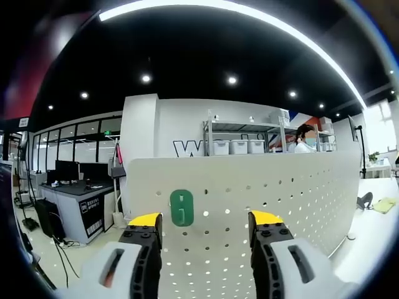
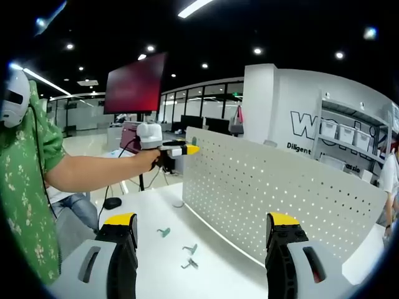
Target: Insert the hook assembly into the mounting plate slot until the hook locks in place.
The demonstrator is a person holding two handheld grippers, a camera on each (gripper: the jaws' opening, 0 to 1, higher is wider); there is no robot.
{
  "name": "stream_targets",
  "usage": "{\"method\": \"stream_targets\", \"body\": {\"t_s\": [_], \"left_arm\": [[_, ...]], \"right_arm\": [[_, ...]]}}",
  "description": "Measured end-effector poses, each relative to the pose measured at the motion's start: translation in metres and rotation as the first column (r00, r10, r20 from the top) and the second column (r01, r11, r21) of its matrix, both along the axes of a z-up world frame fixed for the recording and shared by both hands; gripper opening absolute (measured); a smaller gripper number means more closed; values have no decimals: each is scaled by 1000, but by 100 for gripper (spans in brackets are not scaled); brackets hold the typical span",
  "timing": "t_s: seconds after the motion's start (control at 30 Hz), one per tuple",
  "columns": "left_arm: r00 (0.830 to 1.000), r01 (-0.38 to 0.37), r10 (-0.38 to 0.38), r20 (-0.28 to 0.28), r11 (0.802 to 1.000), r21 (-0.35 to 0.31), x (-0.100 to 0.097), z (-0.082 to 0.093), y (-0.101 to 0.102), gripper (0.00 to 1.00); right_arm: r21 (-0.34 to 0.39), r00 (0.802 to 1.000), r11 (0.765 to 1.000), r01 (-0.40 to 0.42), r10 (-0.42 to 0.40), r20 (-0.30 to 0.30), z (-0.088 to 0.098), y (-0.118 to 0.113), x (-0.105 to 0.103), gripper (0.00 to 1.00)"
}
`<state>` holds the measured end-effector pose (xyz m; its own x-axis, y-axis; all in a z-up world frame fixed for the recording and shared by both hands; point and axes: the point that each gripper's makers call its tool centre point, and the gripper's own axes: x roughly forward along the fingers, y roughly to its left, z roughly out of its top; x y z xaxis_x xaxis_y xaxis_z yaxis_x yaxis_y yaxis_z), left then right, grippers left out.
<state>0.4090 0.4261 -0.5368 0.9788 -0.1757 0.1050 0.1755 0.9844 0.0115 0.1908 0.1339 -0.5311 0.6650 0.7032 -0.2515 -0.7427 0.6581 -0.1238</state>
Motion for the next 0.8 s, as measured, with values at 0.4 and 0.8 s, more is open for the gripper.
{"method": "stream_targets", "body": {"t_s": [0.4,0.8], "left_arm": [[1000,16,-16,-8,1000,16,-15,-2,-4,59],[999,41,-41,-6,999,23,-35,-2,-14,59]], "right_arm": [[4,1000,1000,-3,3,11,4,1,-2,87],[10,1000,1000,-8,7,16,6,2,-5,87]]}}
